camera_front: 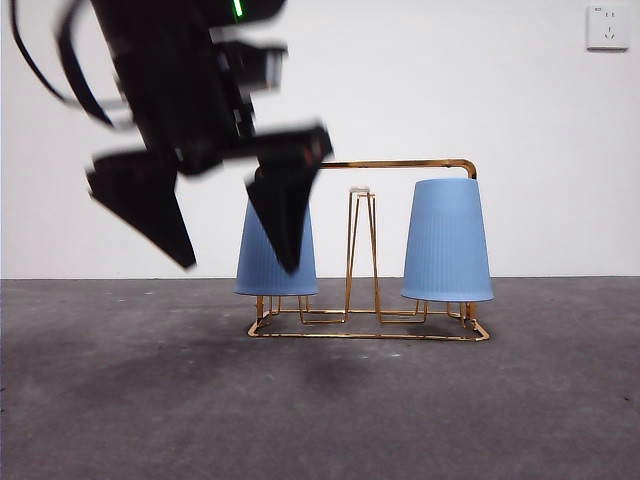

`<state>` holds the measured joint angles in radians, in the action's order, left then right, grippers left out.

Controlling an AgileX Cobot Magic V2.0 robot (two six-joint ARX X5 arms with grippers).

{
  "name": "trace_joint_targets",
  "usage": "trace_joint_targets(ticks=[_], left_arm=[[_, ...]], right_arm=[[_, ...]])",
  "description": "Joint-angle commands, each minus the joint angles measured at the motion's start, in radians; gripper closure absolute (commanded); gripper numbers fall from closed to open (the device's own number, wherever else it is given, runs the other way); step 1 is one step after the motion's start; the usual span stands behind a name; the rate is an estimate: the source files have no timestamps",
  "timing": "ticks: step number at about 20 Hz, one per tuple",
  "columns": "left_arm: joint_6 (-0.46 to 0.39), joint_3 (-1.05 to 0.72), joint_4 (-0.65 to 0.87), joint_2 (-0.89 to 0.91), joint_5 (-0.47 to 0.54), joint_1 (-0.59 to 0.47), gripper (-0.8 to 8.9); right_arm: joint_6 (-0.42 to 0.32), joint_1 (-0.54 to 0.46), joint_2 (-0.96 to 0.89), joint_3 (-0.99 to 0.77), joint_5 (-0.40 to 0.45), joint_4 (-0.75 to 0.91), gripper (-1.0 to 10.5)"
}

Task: Pick up cup 1,put cup 1 in the cup rack,pick up cup 2,put cup 2 in the cup rack

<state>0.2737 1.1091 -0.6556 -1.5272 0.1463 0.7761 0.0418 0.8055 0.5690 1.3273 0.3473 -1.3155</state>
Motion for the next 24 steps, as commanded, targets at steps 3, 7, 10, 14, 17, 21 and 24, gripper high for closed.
trace_joint_targets(ticks=[3,7,10,14,17,21,24], left_arm=[[0.009,0.004,-0.119,0.203,-0.063,0.078,2.52],[0.052,0.004,-0.17,0.397,-0.103,0.152,2.64],[0.067,0.004,-0.185,0.519,-0.103,0.194,5.8],[0.083,0.004,-0.189,0.628,-0.103,0.22,8.21],[0.083,0.004,-0.196,0.666,-0.103,0.225,8.21],[0.058,0.004,-0.196,0.673,-0.102,0.224,8.18],[0.002,0.004,-0.197,0.673,-0.102,0.224,8.18]], right_arm=[[0.011,0.0,-0.003,-0.004,-0.108,-0.013,7.9],[0.017,0.0,-0.002,-0.004,-0.122,-0.061,7.9],[0.019,0.0,-0.002,-0.004,-0.124,-0.061,7.9],[0.019,0.0,0.003,-0.004,-0.197,-0.061,9.6],[0.02,0.0,0.004,-0.004,-0.239,-0.061,9.6],[0.023,0.0,0.004,-0.004,-0.237,-0.061,9.4],[0.03,0.0,0.004,-0.004,-0.235,-0.061,9.4]])
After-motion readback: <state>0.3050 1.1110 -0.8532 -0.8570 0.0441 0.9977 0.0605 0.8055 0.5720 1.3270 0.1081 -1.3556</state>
